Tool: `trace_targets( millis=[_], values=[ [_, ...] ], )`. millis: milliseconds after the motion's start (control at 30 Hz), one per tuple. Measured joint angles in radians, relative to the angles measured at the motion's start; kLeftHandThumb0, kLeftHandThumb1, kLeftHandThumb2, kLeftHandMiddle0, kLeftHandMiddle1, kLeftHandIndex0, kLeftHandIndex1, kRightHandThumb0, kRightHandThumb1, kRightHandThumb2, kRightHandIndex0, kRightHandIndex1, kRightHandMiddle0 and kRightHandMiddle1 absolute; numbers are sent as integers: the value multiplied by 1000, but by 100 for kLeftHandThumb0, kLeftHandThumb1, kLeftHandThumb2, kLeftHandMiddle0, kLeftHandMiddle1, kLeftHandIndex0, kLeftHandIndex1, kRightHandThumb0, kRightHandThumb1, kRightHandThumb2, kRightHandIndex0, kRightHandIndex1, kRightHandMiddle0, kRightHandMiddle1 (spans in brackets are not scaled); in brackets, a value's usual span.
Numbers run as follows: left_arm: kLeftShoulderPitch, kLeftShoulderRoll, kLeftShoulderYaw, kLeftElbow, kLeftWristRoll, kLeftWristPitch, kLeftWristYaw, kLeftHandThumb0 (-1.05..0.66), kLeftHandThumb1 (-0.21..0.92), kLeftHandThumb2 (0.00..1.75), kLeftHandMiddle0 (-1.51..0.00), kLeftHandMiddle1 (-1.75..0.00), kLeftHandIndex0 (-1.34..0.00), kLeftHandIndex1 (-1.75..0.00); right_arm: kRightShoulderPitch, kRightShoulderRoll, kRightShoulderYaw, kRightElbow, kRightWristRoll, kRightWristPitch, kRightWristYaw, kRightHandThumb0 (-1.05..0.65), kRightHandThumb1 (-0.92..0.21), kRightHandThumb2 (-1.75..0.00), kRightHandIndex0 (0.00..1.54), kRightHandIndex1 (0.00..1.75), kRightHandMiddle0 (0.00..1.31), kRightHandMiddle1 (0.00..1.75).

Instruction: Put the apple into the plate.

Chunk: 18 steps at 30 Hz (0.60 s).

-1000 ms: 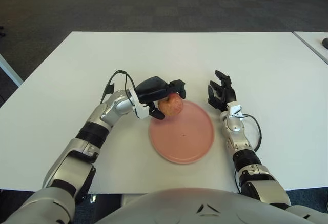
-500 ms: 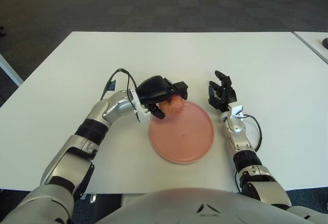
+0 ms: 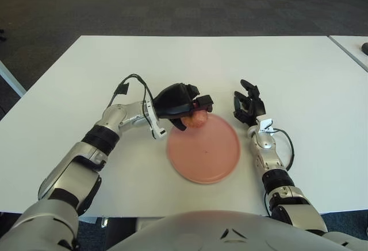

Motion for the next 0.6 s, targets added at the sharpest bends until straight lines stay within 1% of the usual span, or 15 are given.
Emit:
trace_targets(
  millis=[33,67,100,167,200,267,333,367,400,467,600],
  values=[
    [-2,2,-7,2,12,1,12,-77,88,80,-27,-108,-8,-124,1,0,0,0,-1,0,-2,-44,-79,-77,19,41,0,61],
    [-5,6,-18,2,31,4,30,-81,90,82,-23,-91,-5,-112,2,0,1,-1,-2,0,-8,-44,-79,-77,19,40,0,61],
    [-9,11,-26,2,46,6,41,-84,90,84,-21,-83,-4,-104,2,0,2,-1,-4,0,-12,-44,-79,-77,19,41,0,61],
    [-17,20,-41,2,71,13,57,-90,91,89,-17,-57,-2,-81,4,0,3,-1,-6,-1,-18,-43,-80,-77,20,41,0,61],
    [-23,26,-49,1,81,17,61,-91,91,90,-16,-52,-1,-76,4,1,4,-1,-6,-2,-21,-43,-80,-77,20,41,0,61],
    [-34,37,-59,-1,99,29,69,-94,92,94,-15,-38,0,-61,6,1,5,-1,-8,-6,-27,-41,-81,-78,21,40,0,62],
    [-41,46,-64,-3,108,44,77,-96,92,97,-13,-31,0,-50,8,1,6,-1,-10,-8,-32,-41,-81,-78,21,40,0,62],
    [-46,50,-67,-6,111,54,82,-97,92,98,-12,-28,0,-42,8,2,7,-1,-10,-9,-34,-40,-82,-78,21,40,0,62],
    [-51,53,-69,-8,114,60,87,-97,92,99,-12,-26,0,-39,8,2,7,0,-10,-9,-35,-40,-82,-78,21,39,0,62],
    [-59,59,-73,-12,116,74,98,-98,92,101,-10,-21,0,-27,8,4,6,0,-10,-9,-37,-39,-82,-79,21,39,0,63],
    [-70,66,-85,-15,116,91,120,-98,92,102,-8,-17,0,-15,7,9,3,3,-3,-12,-38,-38,-81,-80,21,35,0,62]
  ],
)
